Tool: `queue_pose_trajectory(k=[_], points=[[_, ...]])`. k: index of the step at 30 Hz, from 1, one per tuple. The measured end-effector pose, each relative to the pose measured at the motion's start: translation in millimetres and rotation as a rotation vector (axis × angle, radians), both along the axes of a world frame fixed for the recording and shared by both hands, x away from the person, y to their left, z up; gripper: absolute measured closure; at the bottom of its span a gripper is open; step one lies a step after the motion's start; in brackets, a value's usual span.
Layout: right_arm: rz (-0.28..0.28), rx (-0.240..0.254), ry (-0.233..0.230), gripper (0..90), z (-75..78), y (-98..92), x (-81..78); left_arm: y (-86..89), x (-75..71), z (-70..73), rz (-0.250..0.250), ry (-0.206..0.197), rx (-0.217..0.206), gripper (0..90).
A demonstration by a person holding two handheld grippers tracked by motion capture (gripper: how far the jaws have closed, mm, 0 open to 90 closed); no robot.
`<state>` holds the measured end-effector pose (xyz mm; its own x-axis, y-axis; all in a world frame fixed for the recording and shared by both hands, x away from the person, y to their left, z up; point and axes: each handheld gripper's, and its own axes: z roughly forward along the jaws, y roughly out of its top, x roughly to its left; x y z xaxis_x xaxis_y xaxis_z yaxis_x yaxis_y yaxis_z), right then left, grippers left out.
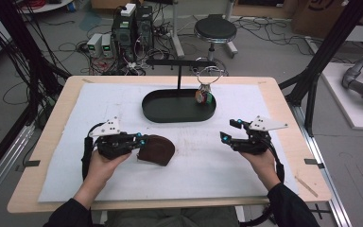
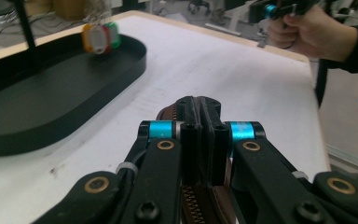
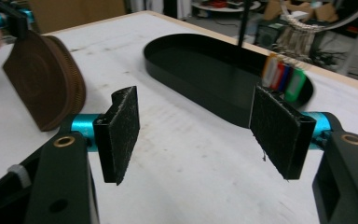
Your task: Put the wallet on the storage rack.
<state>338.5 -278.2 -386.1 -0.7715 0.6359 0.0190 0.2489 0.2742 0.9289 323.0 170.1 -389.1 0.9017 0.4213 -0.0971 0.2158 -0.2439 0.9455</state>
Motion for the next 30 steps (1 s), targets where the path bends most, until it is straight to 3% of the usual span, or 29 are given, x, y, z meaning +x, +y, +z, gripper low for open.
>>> queue_pose_trajectory(k=[4, 15, 27, 30], points=[[0.060, 0.005, 0.017, 32.9, -1.1, 11.0, -0.3, -8.4, -3.4, 2.7, -0.034, -0.025, -0.014, 86.9], [0.313, -0.041, 0.098, 30.3, -10.3, 52.6, -5.2, -28.6, -13.6, 12.0, -0.110, -0.084, -0.073, 86.9], [0.429, -0.024, 0.160, 28.6, -15.2, 69.4, -6.9, -53.5, -23.5, 21.9, -0.182, -0.140, -0.109, 87.0], [0.458, -0.009, 0.198, 29.4, -16.2, 71.5, -7.2, -57.3, -23.7, 22.3, -0.190, -0.144, -0.114, 86.9]])
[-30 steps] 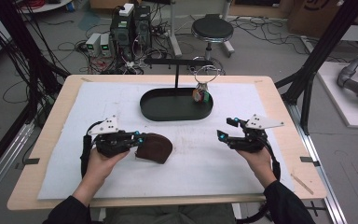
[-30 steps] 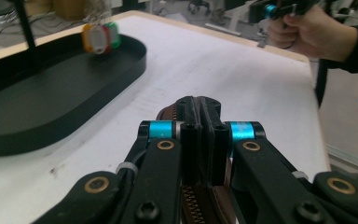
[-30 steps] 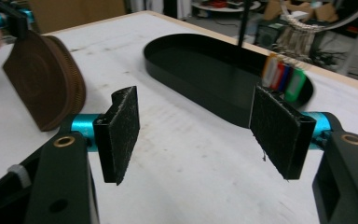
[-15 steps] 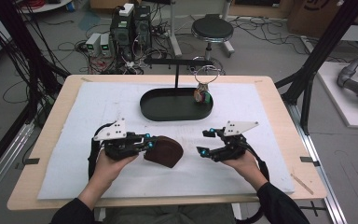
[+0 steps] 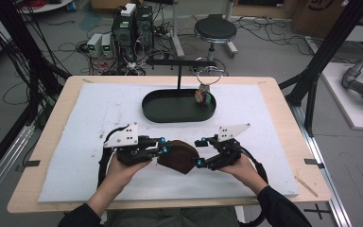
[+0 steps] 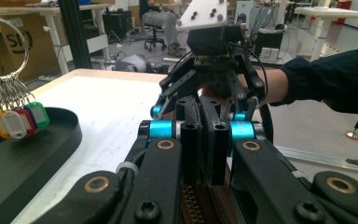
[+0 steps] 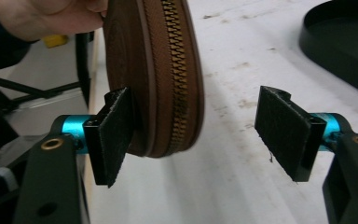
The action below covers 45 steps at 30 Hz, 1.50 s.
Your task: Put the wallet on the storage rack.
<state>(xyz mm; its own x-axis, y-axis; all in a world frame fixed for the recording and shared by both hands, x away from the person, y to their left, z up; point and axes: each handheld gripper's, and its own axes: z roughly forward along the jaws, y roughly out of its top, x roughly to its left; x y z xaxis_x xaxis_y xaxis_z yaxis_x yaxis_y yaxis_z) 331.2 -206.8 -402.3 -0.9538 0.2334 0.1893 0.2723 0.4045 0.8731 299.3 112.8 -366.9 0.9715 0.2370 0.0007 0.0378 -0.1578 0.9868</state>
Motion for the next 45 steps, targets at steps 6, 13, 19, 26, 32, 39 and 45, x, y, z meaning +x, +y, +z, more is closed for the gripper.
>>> queue_pose_trajectory(k=[6, 13, 19, 26, 32, 39, 45], points=[[0.075, 0.000, 0.024, 55.3, -2.1, 3.0, 0.8, -2.2, -0.5, -0.2, -0.003, -0.014, 0.002, 86.9], [0.101, 0.015, 0.006, 66.7, 0.4, 0.6, -0.1, 1.7, 1.7, -0.8, 0.006, -0.012, -0.003, 86.5], [0.099, -0.003, -0.011, 68.2, 1.0, -0.4, -1.3, 2.9, 3.3, 1.1, 0.022, 0.005, 0.012, 77.0], [0.103, -0.007, -0.039, 68.5, 4.8, -4.0, -2.8, 7.1, 12.7, -0.2, 0.010, 0.092, 0.108, 42.4], [0.101, -0.002, -0.051, 68.5, 7.7, -8.1, -2.5, 4.3, 17.8, -6.2, -0.028, 0.161, 0.153, 37.1], [0.133, -0.013, -0.069, 68.6, 7.1, -4.4, -5.7, -2.4, 21.2, -11.5, -0.106, 0.229, 0.184, 43.3], [0.142, -0.007, -0.074, 68.4, 7.4, -4.2, -6.7, -2.9, 19.8, -12.2, -0.146, 0.220, 0.180, 61.8]])
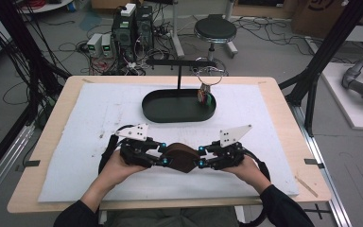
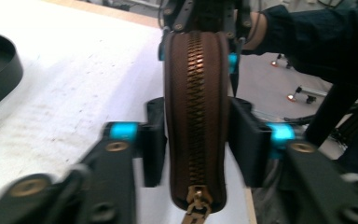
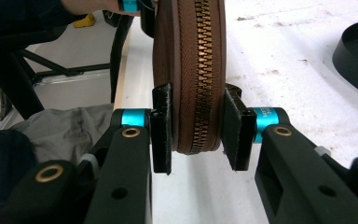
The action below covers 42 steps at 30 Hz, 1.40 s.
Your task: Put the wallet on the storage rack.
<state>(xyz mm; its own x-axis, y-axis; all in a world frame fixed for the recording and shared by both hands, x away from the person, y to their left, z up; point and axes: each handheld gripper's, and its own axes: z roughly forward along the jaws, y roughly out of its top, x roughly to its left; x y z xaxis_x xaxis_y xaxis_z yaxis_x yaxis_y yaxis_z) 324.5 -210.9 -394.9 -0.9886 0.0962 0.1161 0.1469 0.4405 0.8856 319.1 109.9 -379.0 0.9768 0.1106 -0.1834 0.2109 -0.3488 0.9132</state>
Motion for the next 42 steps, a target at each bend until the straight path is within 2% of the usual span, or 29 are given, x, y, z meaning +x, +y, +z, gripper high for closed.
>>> queue_pose_trajectory(k=[6, 8, 11, 13, 18, 23, 30, 37, 42], points=[[0.004, 0.022, -0.016, 64.2, 1.8, -1.3, -0.2, 1.5, -1.2, 1.7, 0.000, -0.019, -0.027, 67.1], [-0.014, 0.031, -0.019, 56.4, 3.3, -3.8, 0.4, 2.5, -2.1, 2.7, 0.013, -0.034, -0.026, 67.3], [-0.042, 0.054, -0.020, 51.4, 6.0, -10.1, 2.7, 6.2, -1.0, 4.2, 0.033, -0.046, -0.036, 67.5], [-0.073, 0.072, -0.018, 45.8, 8.8, -15.7, 4.6, 9.1, -0.3, 5.5, 0.053, -0.055, -0.047, 67.6], [-0.188, 0.109, -0.033, 40.0, 14.6, -34.4, 10.2, 16.8, 2.4, 10.7, 0.106, -0.082, -0.057, 67.6], [-0.301, 0.127, -0.053, 38.3, 17.0, -51.2, 15.9, 24.7, 7.7, 17.2, 0.164, -0.104, -0.077, 67.6], [-0.431, 0.121, -0.084, 37.9, 18.4, -67.2, 20.9, 30.1, 21.1, 26.5, 0.271, -0.166, -0.090, 67.9], [-0.506, 0.112, -0.095, 37.5, 18.9, -76.9, 22.8, 26.3, 38.1, 26.4, 0.376, -0.208, -0.078, 67.9], [-0.550, 0.116, -0.106, 37.2, 19.6, -82.6, 23.8, 22.3, 49.8, 22.0, 0.424, -0.220, -0.071, 67.9]])
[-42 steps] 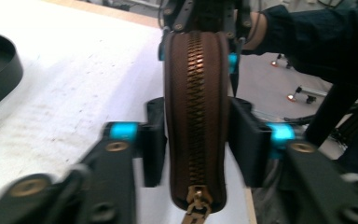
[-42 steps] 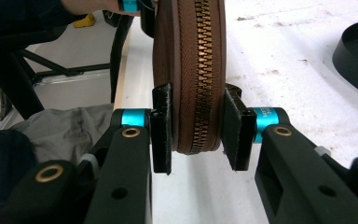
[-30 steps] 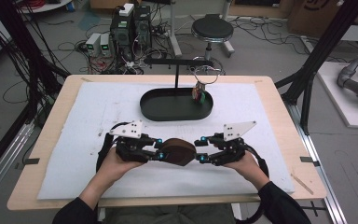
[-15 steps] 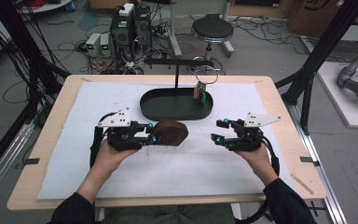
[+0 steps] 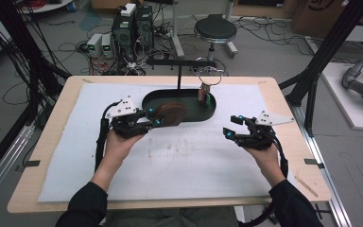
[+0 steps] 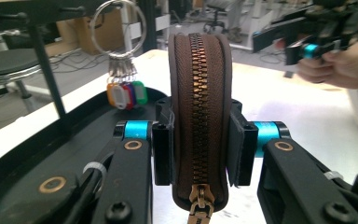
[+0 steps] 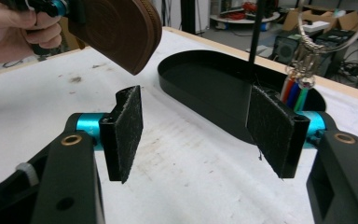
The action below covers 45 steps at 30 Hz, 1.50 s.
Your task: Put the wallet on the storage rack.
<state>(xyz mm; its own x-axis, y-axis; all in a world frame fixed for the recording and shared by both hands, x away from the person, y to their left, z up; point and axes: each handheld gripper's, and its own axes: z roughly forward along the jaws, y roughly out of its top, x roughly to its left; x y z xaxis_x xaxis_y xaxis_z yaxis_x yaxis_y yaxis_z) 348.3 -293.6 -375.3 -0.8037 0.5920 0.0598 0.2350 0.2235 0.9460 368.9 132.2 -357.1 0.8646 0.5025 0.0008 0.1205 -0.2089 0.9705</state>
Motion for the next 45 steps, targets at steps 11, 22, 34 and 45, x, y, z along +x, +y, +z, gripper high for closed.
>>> queue_pose_trajectory(k=[11, 22, 34, 45], points=[[-0.030, 0.003, -0.008, 37.0, 0.3, -4.6, 1.1, -7.1, 26.9, -7.9, 0.083, -0.023, -0.041, 68.0], [-0.035, 0.005, -0.008, 37.0, 0.1, -5.6, 1.7, -11.5, 58.4, -28.2, 0.163, -0.027, -0.106, 68.1], [-0.024, 0.000, 0.010, 36.8, -1.8, -3.7, 3.5, -23.7, 85.2, -61.5, 0.187, -0.028, -0.085, 68.0], [-0.020, -0.003, 0.008, 36.8, -3.1, -2.4, 5.1, -34.6, 104.6, -78.9, 0.244, 0.024, -0.035, 67.7]])
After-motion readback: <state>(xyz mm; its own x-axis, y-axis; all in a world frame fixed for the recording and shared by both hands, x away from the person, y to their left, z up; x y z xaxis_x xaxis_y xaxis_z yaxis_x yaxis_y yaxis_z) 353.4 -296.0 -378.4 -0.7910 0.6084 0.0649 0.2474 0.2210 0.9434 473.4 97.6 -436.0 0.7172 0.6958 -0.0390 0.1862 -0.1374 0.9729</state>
